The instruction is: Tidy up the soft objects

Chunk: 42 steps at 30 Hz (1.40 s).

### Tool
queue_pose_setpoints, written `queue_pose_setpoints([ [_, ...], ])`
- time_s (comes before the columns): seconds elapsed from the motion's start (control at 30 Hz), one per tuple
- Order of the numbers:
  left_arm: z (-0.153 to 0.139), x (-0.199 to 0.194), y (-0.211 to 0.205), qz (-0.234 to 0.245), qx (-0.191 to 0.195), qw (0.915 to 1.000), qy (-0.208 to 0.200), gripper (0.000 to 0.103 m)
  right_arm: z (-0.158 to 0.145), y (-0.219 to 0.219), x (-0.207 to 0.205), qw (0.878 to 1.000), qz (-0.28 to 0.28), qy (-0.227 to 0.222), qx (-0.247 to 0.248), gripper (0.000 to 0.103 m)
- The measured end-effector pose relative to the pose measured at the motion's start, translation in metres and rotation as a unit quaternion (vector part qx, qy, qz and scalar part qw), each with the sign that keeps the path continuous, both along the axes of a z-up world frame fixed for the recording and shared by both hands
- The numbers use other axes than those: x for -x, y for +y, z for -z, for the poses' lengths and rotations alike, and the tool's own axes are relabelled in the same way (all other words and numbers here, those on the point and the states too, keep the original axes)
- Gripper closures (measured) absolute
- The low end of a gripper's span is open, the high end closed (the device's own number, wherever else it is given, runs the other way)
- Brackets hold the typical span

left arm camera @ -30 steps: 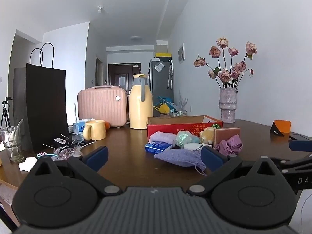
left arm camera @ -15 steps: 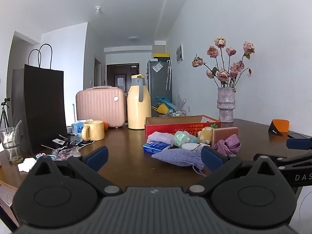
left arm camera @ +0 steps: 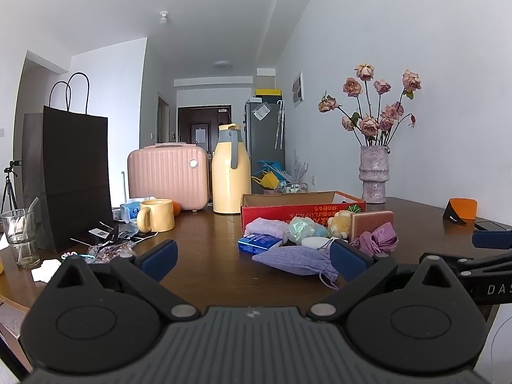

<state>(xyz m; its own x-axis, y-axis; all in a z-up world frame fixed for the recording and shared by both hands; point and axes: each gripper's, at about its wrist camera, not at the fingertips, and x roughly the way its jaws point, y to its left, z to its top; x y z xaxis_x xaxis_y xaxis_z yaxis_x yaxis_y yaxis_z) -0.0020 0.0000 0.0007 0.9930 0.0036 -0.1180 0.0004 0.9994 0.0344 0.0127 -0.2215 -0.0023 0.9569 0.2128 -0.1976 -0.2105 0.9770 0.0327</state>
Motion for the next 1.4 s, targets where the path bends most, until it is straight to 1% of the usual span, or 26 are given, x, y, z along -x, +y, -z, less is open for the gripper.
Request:
queue_pose_setpoints([
  [1.4,0.0018,0.0014,-0.0054,0.001,-0.007,1.0,-0.002,0.0,0.0016,0.0007,-0.0017,1.0,-0.003,0.004,0.003,0.0],
])
